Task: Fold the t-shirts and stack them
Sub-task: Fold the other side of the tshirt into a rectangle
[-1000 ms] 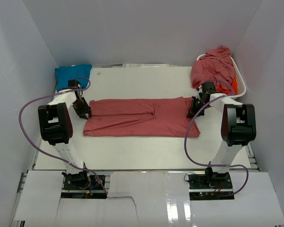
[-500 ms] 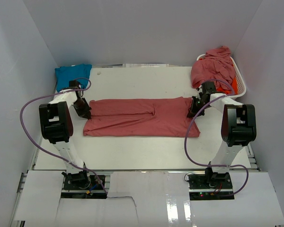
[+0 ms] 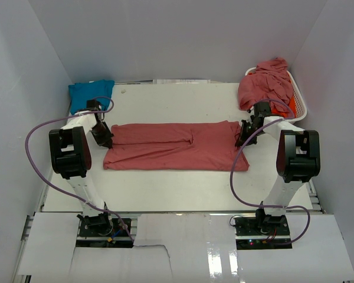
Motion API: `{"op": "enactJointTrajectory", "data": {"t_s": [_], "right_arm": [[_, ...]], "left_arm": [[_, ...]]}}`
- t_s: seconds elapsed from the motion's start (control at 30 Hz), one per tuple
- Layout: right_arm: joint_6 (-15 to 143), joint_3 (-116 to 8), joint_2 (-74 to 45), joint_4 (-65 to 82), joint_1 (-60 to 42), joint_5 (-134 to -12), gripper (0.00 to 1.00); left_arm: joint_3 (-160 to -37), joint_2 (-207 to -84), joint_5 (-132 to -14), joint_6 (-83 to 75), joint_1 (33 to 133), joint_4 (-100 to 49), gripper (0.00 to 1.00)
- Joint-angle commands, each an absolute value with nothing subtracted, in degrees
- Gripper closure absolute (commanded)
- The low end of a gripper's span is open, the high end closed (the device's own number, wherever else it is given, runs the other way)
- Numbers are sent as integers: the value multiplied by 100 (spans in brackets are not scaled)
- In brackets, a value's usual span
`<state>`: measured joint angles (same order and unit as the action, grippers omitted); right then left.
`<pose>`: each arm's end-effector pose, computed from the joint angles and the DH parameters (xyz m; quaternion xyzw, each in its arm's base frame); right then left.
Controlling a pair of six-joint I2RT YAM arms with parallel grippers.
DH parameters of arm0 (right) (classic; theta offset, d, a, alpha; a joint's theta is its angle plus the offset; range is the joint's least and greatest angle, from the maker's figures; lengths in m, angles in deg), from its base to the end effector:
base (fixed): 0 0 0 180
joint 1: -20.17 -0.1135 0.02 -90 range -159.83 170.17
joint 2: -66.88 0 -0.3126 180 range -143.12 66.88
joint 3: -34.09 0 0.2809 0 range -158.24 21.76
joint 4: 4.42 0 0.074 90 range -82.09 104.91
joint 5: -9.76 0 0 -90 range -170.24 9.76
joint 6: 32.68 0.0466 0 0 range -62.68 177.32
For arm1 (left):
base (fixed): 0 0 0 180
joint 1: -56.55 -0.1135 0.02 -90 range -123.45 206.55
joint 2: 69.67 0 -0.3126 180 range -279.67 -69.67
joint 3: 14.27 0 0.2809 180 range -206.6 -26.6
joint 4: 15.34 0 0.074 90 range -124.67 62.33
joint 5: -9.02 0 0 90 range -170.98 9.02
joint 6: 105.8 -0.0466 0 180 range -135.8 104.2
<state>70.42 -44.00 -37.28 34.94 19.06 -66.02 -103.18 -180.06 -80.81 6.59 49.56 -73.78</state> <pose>0.3980 0.0192 0.1848 0.0751 0.9670 0.1461 0.1946 0.4084 0.0499 0.1849 -0.2525 0.9636 -0.0132 0.0869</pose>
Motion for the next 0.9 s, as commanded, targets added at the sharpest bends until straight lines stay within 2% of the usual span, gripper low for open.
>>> {"op": "enactJointTrajectory", "data": {"t_s": [0.0, 0.87], "right_arm": [[7041, -4363, -3543, 3639, 2016, -6749, 92], [6883, -4337, -3639, 3718, 2351, -6661, 92]], "left_arm": [[-10465, -17813, -8493, 687, 4943, -7338, 100], [-10676, -17462, -9047, 951, 4916, -7355, 100]]}}
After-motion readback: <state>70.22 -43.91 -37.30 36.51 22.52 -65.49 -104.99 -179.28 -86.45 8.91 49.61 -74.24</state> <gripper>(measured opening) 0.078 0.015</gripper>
